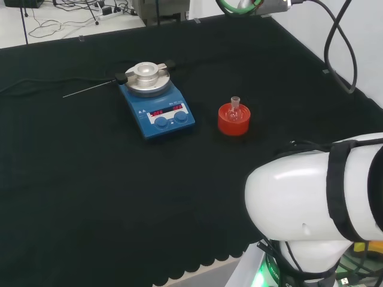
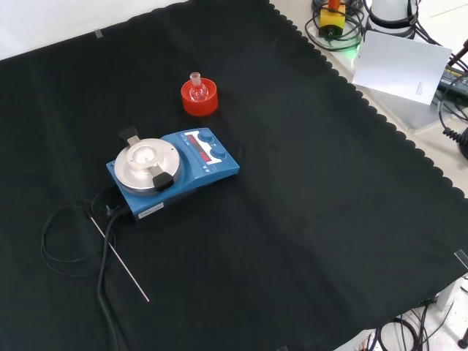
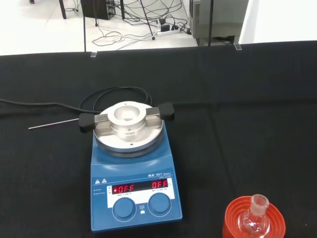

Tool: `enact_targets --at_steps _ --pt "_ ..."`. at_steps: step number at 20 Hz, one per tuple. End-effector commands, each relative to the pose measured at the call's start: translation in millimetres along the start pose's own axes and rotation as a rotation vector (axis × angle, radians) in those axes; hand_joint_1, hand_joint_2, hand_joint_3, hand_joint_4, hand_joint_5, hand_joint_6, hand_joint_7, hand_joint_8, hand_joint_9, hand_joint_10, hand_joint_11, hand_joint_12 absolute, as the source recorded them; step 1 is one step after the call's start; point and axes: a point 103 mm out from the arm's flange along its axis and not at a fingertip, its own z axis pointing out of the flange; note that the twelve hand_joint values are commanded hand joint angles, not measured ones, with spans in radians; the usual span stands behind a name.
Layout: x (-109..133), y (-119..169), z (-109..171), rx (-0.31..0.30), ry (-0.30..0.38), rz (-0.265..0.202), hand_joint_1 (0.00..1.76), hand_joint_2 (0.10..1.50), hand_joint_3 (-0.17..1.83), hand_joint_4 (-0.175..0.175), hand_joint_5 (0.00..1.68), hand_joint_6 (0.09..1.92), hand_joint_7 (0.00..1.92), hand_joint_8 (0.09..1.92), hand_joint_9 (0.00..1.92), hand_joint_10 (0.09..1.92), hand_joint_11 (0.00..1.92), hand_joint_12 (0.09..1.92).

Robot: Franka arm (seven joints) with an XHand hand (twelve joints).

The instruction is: Pick up the round-bottom flask.

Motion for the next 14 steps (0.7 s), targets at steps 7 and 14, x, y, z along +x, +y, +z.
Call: enact_targets --at_steps 7,14 --pt "1 3 1 -0.003 -0.007 0.007 0.23 1.23 0.36 -0.002 0.35 0.37 0.05 0.53 0.14 0.65 0.0 1.26" --pt "-10 12 23 0.025 0.013 0.047 0.23 1.24 0.35 -0.002 0.36 0.36 0.05 0.52 0.14 0.65 0.0 1.26"
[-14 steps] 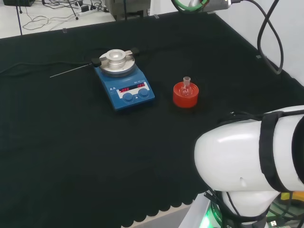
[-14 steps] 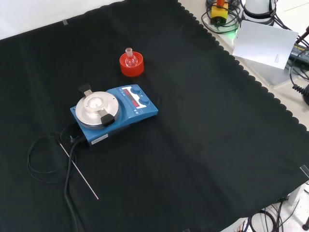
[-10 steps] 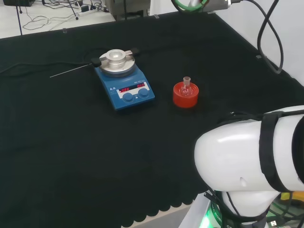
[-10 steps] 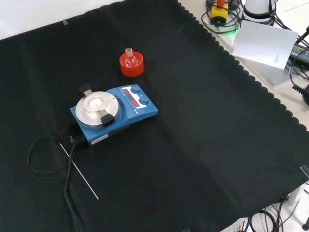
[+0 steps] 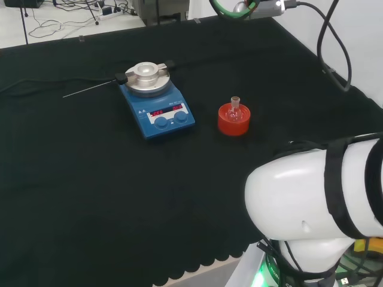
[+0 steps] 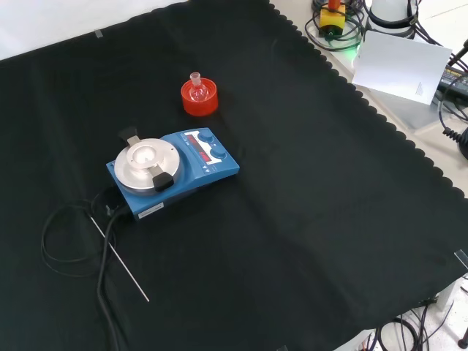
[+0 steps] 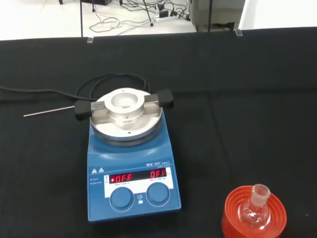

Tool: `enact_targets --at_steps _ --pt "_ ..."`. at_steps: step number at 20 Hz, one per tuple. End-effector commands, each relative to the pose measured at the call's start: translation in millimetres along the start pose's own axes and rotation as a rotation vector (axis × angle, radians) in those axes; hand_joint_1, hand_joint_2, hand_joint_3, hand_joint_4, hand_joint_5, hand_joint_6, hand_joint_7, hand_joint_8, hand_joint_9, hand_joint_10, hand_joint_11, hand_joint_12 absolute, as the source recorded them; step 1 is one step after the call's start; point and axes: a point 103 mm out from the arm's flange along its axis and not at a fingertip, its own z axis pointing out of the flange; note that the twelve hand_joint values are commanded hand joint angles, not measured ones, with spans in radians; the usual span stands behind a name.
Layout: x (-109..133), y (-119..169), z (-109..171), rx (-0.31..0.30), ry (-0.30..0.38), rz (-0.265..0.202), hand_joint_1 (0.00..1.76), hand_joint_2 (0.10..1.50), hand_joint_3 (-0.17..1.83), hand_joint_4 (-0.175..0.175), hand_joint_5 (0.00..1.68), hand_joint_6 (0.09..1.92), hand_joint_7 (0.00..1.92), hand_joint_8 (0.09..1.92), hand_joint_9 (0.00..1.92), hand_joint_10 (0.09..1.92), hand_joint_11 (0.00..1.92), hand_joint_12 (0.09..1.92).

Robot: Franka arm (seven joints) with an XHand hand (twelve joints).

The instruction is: Pick up the round-bottom flask.

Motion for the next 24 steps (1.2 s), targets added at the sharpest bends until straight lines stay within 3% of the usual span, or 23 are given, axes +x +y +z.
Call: enact_targets --at_steps 1,8,17,21,24 --pt "-14 3 14 -0.004 0.023 0.051 0.23 1.24 0.35 -0.002 0.36 0.36 0.05 0.52 0.14 0.65 0.0 1.26" --pt "-50 23 57 0.034 0.051 0.104 0.23 1.24 0.34 -0.003 0.37 0.35 0.05 0.52 0.15 0.65 0.0 1.26" --pt "-110 77 120 0.092 0.139 0.148 0.29 1.22 0.31 -0.009 0.39 0.34 0.07 0.52 0.16 0.65 0.0 1.27" --pt "-124 95 146 0.097 0.155 0.174 0.33 1.2 0.3 -0.012 0.4 0.32 0.07 0.52 0.17 0.65 0.0 1.27" --pt "-130 104 170 0.099 0.18 0.164 0.42 1.16 0.28 -0.014 0.39 0.31 0.08 0.53 0.18 0.65 0.0 1.27"
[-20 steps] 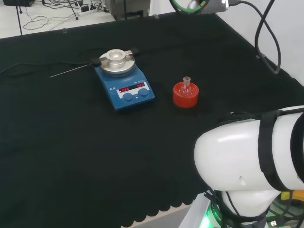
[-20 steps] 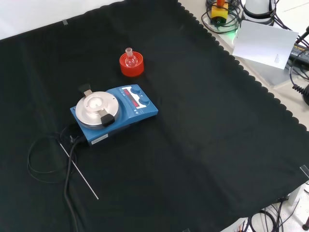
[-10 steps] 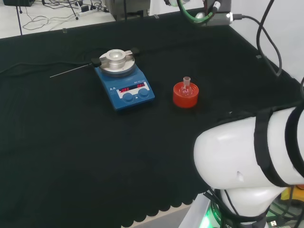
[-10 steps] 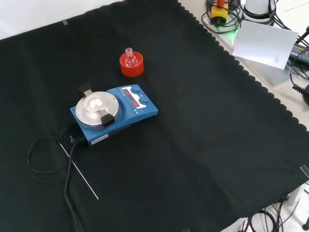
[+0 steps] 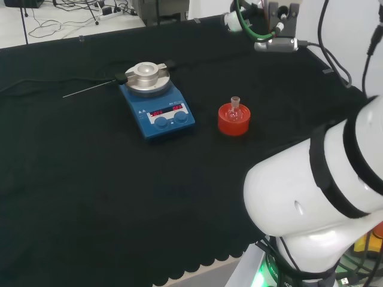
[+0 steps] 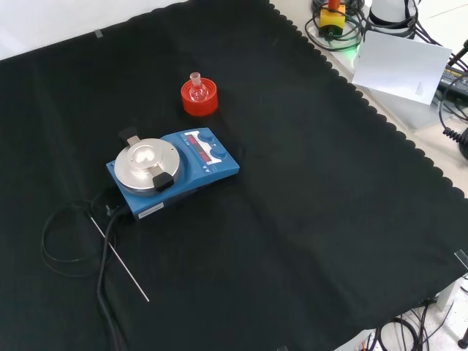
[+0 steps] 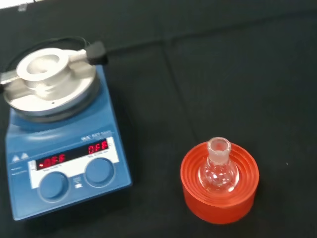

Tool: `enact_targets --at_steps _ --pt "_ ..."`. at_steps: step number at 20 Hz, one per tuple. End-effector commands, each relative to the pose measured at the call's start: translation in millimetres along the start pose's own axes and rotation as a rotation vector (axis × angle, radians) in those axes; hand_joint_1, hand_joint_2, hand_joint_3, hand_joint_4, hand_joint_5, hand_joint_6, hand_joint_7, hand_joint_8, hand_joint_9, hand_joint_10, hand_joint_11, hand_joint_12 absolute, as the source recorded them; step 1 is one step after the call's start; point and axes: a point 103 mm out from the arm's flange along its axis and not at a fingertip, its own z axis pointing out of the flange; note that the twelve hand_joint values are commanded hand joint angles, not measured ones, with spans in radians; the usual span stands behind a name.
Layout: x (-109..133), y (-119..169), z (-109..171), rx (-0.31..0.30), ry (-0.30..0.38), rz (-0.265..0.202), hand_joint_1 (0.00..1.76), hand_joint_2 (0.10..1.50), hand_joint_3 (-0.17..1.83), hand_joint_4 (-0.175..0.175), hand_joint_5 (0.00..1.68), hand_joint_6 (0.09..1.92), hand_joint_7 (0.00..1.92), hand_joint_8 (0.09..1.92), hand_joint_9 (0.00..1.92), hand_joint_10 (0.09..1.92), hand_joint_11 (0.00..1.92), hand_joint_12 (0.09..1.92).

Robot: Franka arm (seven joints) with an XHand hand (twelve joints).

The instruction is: Pick up the round-bottom flask.

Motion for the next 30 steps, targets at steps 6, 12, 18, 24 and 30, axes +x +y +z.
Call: enact_targets --at_steps 6,12,18,24,30 --pt "-50 67 83 0.002 0.103 0.05 0.59 0.97 0.39 -0.018 0.44 0.12 0.11 0.56 0.21 0.67 0.0 1.3" --pt "-50 80 110 -0.042 0.15 0.041 0.72 0.81 0.5 -0.016 0.51 0.09 0.17 0.59 0.29 0.68 0.0 1.37" --pt "-47 86 144 -0.013 0.146 0.05 0.83 0.7 0.58 -0.021 0.59 0.09 0.21 0.62 0.35 0.68 0.0 1.41" --pt "-48 87 165 0.01 0.142 0.062 0.88 0.66 0.62 -0.026 0.67 0.13 0.21 0.62 0.36 0.68 0.01 1.42" --pt "-56 86 181 0.016 0.139 0.072 0.9 0.65 0.64 -0.028 0.69 0.15 0.2 0.62 0.39 0.69 0.02 1.42"
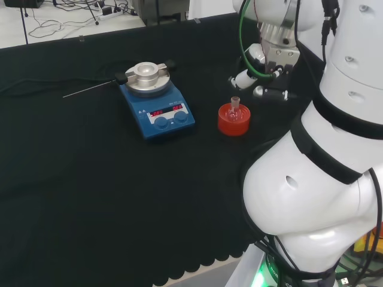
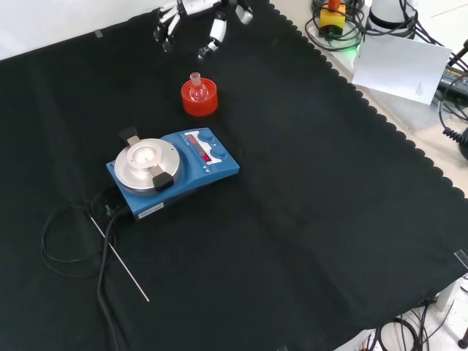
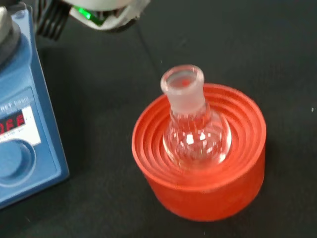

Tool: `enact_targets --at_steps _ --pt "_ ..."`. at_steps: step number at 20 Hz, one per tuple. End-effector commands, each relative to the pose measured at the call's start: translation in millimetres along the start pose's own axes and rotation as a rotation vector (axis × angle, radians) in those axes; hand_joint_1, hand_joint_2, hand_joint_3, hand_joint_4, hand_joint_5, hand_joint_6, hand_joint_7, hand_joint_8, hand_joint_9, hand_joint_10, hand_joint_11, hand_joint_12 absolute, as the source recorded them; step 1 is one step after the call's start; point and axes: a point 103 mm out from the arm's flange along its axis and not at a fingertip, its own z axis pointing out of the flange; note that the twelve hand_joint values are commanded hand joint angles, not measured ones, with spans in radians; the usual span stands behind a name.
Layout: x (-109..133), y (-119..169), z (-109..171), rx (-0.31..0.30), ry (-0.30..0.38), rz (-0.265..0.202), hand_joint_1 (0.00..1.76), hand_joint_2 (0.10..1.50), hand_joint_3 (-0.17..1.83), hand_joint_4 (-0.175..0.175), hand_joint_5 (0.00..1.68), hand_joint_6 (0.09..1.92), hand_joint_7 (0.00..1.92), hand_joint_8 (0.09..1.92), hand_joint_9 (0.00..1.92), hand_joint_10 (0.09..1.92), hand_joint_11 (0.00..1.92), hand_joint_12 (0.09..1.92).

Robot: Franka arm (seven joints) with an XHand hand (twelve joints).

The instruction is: Pick up the round-bottom flask.

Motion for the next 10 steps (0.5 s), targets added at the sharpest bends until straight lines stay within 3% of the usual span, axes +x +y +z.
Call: enact_targets --at_steps 1,10 --pt "-10 2 33 0.009 0.013 0.018 0.9 0.64 0.65 -0.028 0.69 0.16 0.2 0.63 0.4 0.68 0.02 1.42" --pt "-17 2 52 0.006 0.021 0.016 0.9 0.6 0.67 -0.035 0.69 0.18 0.2 0.63 0.41 0.68 0.03 1.42"
